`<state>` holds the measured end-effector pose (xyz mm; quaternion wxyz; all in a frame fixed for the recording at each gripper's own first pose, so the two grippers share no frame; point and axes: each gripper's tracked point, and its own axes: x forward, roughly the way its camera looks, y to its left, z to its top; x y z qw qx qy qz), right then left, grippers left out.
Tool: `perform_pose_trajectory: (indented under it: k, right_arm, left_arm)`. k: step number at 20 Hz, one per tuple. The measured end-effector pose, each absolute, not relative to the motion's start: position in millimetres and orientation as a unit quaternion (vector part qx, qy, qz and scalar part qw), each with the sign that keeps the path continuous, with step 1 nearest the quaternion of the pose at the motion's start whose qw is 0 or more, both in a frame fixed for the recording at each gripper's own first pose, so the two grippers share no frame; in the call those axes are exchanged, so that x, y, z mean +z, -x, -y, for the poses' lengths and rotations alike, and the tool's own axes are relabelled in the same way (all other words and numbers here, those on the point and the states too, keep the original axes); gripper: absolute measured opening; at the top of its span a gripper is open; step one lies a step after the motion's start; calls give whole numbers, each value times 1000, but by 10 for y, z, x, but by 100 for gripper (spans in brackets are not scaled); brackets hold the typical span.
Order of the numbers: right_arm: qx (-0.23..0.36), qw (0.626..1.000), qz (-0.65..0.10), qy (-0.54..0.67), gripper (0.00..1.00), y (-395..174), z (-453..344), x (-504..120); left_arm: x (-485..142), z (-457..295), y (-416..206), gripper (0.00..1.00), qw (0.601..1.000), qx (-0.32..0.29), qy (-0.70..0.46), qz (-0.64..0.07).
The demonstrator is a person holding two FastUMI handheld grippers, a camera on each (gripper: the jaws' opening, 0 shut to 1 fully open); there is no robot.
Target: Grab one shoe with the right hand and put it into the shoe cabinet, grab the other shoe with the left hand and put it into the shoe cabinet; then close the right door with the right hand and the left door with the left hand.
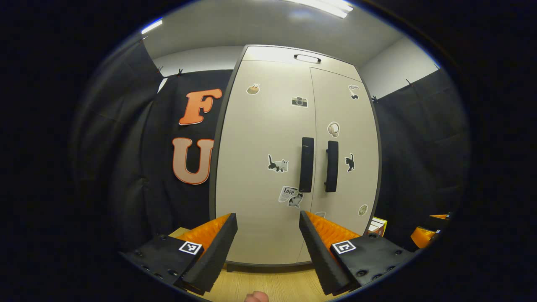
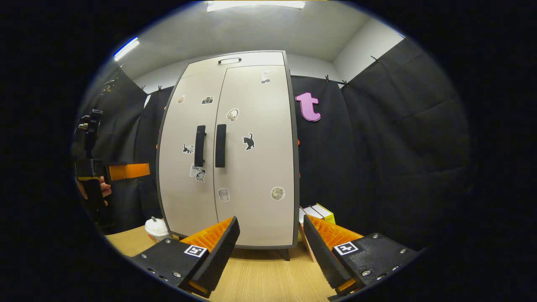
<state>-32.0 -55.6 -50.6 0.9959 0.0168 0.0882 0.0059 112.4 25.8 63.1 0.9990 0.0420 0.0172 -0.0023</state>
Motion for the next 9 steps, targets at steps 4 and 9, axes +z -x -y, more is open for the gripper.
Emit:
perform_pose_trajectory:
  k: [4,9]
  right_arm:
    - [19,995,-95,-12,94,348,445,-575]
    - [27,994,-100,-14,94,417,354,-610]
  left_arm:
    - [438,-390,-796,96,999,17,-27,-15]
    - [181,-604,-462,97,997,60,-37,-35]
